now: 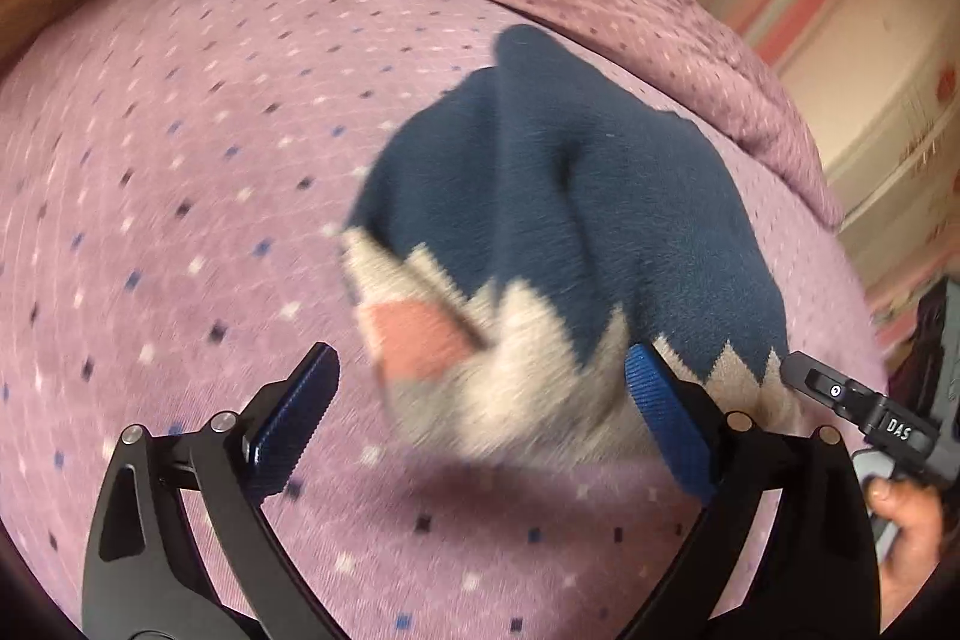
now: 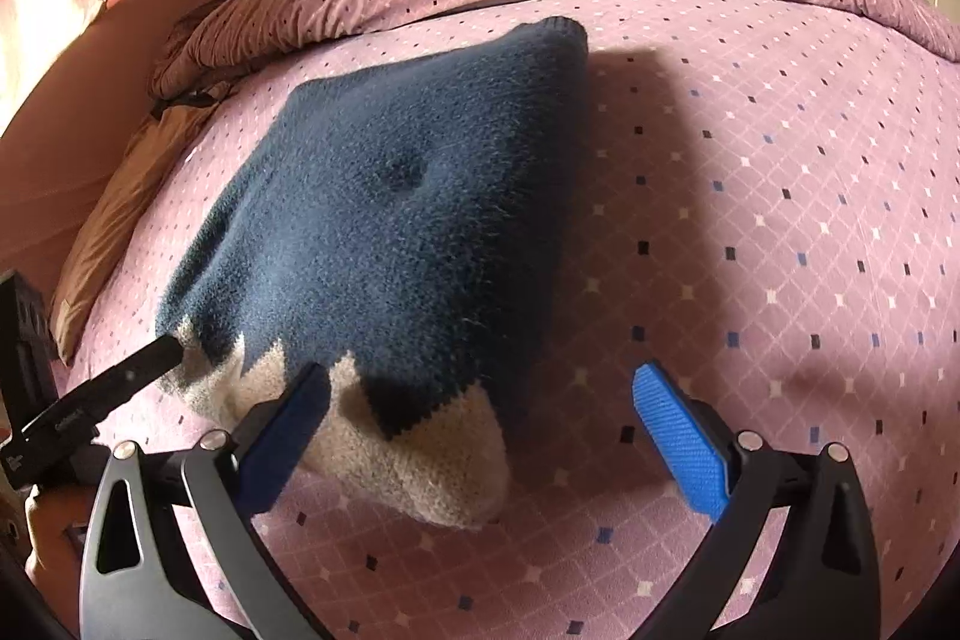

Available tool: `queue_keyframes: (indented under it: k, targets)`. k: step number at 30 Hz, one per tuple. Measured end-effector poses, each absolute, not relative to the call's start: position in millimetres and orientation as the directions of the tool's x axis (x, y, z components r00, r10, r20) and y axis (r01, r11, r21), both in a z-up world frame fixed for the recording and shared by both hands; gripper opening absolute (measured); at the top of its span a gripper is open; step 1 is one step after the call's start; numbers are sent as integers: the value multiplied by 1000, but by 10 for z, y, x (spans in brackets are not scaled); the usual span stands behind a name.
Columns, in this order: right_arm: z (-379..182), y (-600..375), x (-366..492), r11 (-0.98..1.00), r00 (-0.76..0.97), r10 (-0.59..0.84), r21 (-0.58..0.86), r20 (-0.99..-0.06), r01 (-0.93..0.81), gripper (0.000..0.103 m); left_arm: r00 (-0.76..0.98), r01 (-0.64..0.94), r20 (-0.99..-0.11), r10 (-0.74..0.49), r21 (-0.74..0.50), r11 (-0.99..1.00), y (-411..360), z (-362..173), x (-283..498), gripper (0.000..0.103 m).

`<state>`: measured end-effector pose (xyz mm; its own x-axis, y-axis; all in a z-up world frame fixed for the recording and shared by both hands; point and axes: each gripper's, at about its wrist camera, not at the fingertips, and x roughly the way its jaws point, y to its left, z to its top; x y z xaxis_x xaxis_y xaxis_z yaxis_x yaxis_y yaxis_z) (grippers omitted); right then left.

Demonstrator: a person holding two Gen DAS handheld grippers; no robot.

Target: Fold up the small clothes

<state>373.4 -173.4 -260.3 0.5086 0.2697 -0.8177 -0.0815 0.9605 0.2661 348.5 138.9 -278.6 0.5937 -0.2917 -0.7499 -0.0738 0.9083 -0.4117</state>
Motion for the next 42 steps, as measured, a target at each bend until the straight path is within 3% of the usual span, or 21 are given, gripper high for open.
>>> queue_keyframes:
  k: [7, 14, 20, 23, 28, 31, 32, 35, 42]
  targets:
    - [-2661, -1745, 3715, 952, 482, 298, 296, -824, -81, 101, 567, -77, -759, -320, -436, 897, 1332, -2925, 3484, 95]
    - [-2695, -1757, 3705, 942, 477, 320, 330, -819, -67, 101, 548, -81, -685, -480, -615, 784, 1221, -3016, 3490, 94]
    - [-2721, -1762, 3716, 934, 473, 340, 352, -813, -65, 101, 542, -103, -683, -489, -632, 768, 1166, -3068, 3512, 81]
    - [-2753, -1762, 3722, 927, 467, 354, 370, -810, -61, 101, 542, -109, -688, -483, -627, 771, 1149, -3078, 3518, 81]
    - [-2888, -1804, 3791, 865, 434, 461, 501, -774, -24, 101, 551, -138, -679, -485, -647, 750, 1168, -3101, 3518, 80]
    - [-3012, -1788, 3832, 824, 411, 517, 567, -751, 0, 101, 561, -167, -679, -474, -654, 738, 1201, -3117, 3501, 74]
    - [-3053, -1795, 3846, 801, 406, 543, 598, -735, 13, 97, 564, -172, -681, -467, -650, 740, 1197, -3114, 3501, 73]
    - [-3155, -1782, 3901, 768, 396, 575, 639, -716, 38, 72, 569, -177, -691, -446, -632, 754, 1177, -3105, 3499, 70]
    - [-2935, -1607, 3857, 836, 451, 508, 545, -734, -54, 34, 567, -157, -704, -427, -602, 783, 1089, -3064, 3530, 70]
